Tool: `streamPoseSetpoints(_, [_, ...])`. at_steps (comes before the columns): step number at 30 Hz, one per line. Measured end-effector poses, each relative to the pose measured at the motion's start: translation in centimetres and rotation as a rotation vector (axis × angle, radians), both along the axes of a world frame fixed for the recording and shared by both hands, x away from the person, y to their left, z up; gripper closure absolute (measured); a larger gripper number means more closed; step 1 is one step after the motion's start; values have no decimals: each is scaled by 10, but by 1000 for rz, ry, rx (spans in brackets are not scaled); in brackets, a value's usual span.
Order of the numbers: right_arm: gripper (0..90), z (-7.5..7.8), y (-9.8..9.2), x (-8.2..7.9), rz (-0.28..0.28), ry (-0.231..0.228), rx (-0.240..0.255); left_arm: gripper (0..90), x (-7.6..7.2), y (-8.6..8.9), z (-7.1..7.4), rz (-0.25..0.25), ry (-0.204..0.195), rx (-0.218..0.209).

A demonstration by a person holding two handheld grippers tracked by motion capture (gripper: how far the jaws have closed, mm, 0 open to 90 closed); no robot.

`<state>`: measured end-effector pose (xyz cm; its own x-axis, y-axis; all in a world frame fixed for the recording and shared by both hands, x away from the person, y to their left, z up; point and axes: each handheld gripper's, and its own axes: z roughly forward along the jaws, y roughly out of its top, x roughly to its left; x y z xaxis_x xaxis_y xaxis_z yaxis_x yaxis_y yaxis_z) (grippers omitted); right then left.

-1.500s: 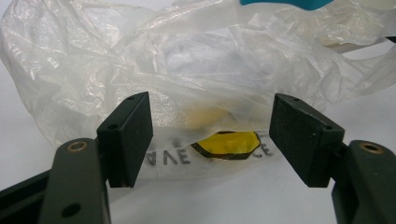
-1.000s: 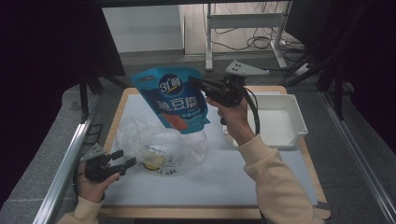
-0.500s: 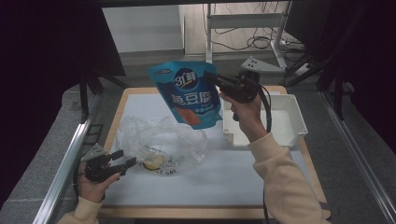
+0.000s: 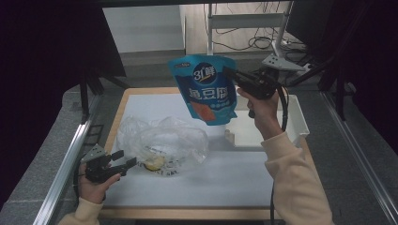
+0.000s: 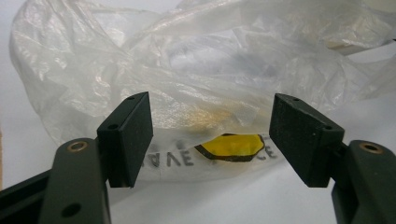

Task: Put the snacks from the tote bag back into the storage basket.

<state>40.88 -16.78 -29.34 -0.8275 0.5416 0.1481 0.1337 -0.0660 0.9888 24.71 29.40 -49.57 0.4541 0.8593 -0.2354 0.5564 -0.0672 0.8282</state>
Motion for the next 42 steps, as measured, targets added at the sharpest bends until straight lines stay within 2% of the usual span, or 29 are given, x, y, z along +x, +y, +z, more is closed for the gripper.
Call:
streamPoseSetpoints(16, [892,0,-46,7,-82,-8,9,302,2,-2,-2,-5,12,3])
streamPoseSetpoints(25, [892,0,-62,8,-116,-8,22,302,2,-2,-2,-6,12,4])
streamPoseSetpoints(42, [892,-3,-90,21,-192,13,3,302,2,-2,-2,-7,12,3])
